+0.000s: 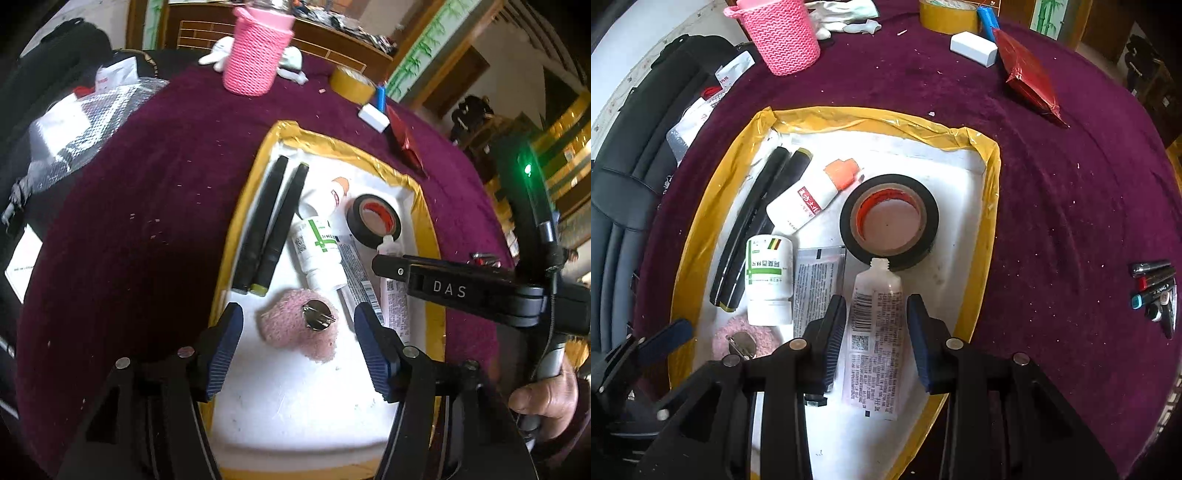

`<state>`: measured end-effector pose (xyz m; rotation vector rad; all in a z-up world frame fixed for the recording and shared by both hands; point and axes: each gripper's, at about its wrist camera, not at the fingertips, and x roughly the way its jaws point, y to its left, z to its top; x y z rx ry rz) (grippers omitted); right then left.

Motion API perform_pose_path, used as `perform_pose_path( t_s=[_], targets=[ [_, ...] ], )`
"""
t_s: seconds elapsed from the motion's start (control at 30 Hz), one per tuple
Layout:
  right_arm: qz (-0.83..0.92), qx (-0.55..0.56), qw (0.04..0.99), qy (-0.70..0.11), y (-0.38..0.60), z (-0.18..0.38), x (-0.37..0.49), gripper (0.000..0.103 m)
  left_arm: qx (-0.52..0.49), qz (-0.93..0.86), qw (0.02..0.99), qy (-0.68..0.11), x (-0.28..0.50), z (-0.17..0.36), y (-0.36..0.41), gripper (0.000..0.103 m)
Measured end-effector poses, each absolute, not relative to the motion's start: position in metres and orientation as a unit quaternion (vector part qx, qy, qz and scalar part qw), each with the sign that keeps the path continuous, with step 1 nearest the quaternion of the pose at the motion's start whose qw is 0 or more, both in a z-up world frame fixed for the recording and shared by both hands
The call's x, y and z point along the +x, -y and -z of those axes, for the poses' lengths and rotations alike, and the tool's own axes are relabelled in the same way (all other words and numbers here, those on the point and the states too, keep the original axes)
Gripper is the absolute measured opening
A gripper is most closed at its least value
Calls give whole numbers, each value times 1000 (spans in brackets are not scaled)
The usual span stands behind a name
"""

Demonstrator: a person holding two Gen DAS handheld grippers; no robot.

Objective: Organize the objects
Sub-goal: 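Place the pink badge in the tray with the left gripper while the right gripper places the white tube, then grasp a black marker with the left gripper while the right gripper grasps a clear pen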

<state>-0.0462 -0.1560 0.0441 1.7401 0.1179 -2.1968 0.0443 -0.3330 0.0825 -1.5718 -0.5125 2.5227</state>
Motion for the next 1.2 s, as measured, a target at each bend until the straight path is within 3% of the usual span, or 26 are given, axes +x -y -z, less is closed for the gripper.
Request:
perform_pose_path(
  t_s=[0.1,0.23,0.4,0.57,0.77,0.9,1.03,1.2],
  targets=[
    [777,603,183,-5,151,-55,-45,35,-521,-830,55,189,47,-87,340,60],
    [798,573,187,15,133,-77,-36,47,-527,-819,48,225,53,-93,348,60],
    [820,550,149,52,64,-92,-24,49,-506,-817,70,269,65,-122,341,62],
    [825,552,75,98,-35,-91,-21,49,-488,-829,117,248,67,-150,300,75],
    [833,540,-23,119,-158,-87,-44,49,-508,-820,168,201,71,-147,228,75],
    [816,556,-36,154,-212,-62,-81,49,-523,-814,171,188,77,-141,192,75],
    [799,569,14,195,-220,-45,-90,53,-529,-814,152,186,82,-134,171,75],
    [741,612,185,206,-165,-34,-73,53,-546,-805,130,195,76,-114,144,75]
  ],
)
